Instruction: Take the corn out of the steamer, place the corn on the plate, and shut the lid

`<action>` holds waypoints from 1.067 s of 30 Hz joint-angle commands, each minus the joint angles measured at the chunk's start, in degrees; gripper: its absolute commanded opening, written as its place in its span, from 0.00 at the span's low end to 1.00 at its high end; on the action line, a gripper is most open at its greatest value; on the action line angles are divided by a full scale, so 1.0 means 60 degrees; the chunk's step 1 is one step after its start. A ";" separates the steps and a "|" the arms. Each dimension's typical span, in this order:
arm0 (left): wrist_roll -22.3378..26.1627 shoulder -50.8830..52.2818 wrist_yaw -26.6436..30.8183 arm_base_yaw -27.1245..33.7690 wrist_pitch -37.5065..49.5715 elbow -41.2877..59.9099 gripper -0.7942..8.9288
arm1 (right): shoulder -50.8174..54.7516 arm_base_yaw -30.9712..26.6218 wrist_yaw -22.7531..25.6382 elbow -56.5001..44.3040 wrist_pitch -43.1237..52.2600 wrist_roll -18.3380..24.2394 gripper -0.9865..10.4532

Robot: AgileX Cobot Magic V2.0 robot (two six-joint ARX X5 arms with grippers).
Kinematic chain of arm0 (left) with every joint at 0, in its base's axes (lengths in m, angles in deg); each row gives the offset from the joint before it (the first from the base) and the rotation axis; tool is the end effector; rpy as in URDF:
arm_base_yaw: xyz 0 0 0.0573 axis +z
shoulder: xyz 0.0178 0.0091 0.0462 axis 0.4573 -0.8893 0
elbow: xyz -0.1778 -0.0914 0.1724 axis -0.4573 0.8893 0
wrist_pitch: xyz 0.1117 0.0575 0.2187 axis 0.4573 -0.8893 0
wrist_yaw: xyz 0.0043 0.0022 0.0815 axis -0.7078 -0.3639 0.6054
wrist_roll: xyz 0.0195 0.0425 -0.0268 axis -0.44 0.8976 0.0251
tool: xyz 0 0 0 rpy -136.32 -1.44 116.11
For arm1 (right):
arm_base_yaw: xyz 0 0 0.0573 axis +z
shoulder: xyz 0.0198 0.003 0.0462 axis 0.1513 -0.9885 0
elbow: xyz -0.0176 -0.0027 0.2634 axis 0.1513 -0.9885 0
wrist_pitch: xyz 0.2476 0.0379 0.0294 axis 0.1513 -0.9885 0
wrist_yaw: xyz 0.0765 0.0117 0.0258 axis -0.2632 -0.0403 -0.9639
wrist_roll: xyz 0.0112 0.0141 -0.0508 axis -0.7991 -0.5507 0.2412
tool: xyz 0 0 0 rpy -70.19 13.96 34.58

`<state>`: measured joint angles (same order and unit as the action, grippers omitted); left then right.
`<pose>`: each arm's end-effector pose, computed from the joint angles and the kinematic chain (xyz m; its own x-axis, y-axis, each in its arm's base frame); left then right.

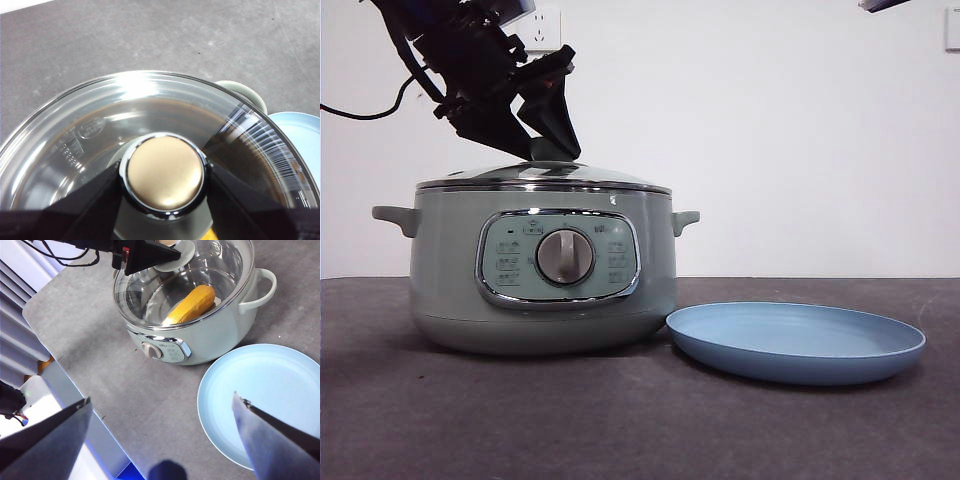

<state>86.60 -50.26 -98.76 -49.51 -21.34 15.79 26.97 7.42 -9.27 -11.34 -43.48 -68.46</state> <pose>0.3262 -0.1395 0.2867 0.6786 -0.4765 -0.5590 0.5394 0.8398 -0.0610 0.1730 0.0669 0.3631 0.4209 0.7087 -0.5662 -0.7132 0.6442 0.2762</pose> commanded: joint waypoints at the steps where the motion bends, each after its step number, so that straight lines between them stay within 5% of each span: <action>1: -0.0055 -0.0062 -0.0036 -0.0015 0.0200 -0.0004 0.07 | 0.0004 0.0011 0.0025 0.0015 0.0022 0.0000 0.50; 15: -0.0040 0.0958 -0.0040 0.0149 -0.0142 -0.0754 0.07 | 0.0004 0.0011 0.0025 0.0015 0.0022 0.0000 0.50; 24: 0.0124 0.2353 -0.0040 0.0182 -0.1770 -0.1577 0.07 | 0.0000 0.0011 0.0022 0.0015 0.0208 -0.0047 0.50; 32: 0.0222 0.4608 -0.0040 0.0182 -0.3300 -0.1577 0.07 | -0.0069 0.0033 0.0025 0.0015 0.1963 -0.1683 0.50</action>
<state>87.11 -24.53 -98.78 -48.51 -43.02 7.31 26.91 7.44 -9.27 -11.34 -33.12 -74.93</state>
